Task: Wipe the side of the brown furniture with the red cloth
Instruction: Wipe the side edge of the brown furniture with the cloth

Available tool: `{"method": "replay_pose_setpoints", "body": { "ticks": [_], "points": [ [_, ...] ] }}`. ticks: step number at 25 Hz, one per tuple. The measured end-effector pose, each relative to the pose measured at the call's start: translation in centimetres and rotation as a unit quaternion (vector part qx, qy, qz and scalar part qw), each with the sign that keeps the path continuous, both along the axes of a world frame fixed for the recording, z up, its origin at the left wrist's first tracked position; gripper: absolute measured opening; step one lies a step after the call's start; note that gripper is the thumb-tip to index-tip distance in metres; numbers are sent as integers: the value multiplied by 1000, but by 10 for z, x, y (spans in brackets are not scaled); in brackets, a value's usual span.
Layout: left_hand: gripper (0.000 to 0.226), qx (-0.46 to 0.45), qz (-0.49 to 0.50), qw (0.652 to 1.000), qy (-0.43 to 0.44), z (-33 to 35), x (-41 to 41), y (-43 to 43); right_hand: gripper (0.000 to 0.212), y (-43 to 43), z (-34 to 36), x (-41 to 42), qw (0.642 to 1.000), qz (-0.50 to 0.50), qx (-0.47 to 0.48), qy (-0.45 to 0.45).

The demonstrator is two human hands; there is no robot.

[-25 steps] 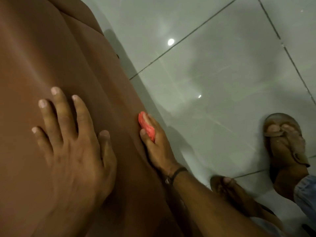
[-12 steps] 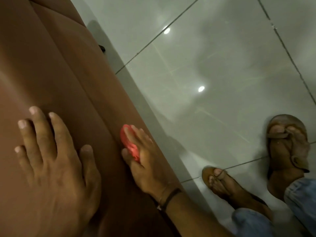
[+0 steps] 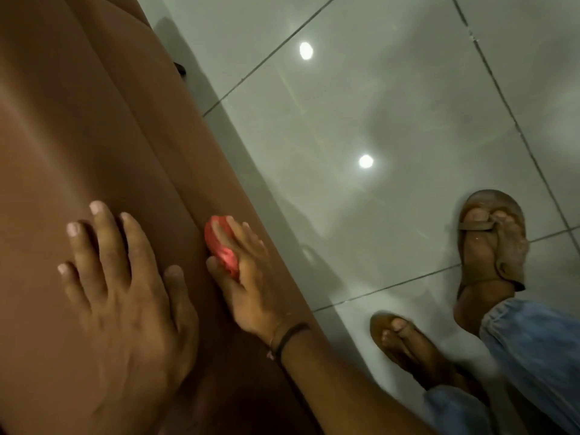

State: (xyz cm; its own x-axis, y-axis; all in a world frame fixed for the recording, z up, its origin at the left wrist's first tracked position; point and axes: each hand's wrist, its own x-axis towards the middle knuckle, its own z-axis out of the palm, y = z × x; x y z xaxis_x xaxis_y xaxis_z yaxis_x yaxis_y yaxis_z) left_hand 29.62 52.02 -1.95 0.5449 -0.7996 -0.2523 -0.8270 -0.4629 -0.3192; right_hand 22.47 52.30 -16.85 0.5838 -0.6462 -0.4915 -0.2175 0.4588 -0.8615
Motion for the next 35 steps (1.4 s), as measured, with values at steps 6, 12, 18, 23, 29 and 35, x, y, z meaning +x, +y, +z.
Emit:
{"method": "replay_pose_setpoints", "body": {
  "ticks": [6,12,18,23,29,35],
  "points": [
    [78,-5,-3,1000,14,-1,-14,27,65,86,7,-87,985,-28,159,60],
    [78,-38,-28,999,18,-8,-16,48,61,79,-33,-68,994,-39,103,20],
    [76,-75,-36,996,43,-24,-3,60,73,153,-6,-116,990,-34,126,48],
    [76,-92,-37,994,51,-31,10,68,52,167,-16,-149,962,-54,242,113],
    [75,-84,-30,993,78,-22,0,59,71,148,-10,-115,987,-22,145,64],
    [77,-47,-12,999,18,-7,-26,42,55,151,-4,-118,970,-46,208,116]
  ]
}}
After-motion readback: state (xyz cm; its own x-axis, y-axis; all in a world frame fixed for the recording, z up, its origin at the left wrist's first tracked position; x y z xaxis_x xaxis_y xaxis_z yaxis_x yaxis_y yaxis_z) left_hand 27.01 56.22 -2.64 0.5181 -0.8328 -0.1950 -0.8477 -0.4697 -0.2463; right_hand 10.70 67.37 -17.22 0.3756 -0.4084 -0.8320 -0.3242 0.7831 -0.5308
